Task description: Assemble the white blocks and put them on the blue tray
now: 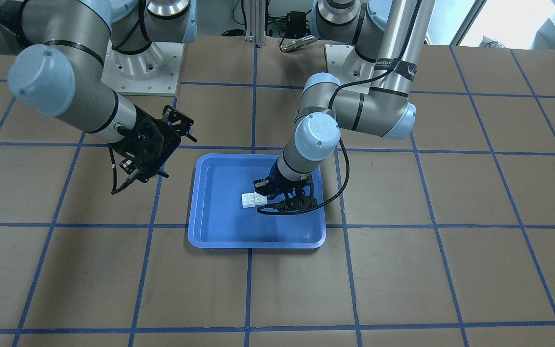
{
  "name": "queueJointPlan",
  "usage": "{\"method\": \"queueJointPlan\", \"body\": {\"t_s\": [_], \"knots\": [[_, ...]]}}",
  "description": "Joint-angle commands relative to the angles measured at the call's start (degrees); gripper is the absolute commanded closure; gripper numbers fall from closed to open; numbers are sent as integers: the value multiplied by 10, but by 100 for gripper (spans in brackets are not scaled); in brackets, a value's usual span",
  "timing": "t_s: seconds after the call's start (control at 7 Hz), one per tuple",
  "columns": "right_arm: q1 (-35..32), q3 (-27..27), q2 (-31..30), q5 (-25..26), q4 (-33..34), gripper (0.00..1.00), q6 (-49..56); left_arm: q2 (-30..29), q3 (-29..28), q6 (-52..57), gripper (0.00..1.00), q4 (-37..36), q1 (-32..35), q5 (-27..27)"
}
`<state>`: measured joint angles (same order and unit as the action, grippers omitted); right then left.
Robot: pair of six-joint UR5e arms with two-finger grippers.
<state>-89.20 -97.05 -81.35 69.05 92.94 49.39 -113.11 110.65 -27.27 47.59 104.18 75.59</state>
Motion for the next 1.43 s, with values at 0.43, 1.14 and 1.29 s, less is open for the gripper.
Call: {"method": "queueJointPlan", "body": {"t_s": [0.43,1.14,1.29], "knots": [[13,44,-6,85,-33,0,-183,0,-1,-2,84,0,3,-1],[15,43,-17,183,20,0,-475,-4,-2,-26,84,-15,3,-3],[15,43,-21,184,21,0,-542,-4,-2,-35,83,-16,3,-3]]}}
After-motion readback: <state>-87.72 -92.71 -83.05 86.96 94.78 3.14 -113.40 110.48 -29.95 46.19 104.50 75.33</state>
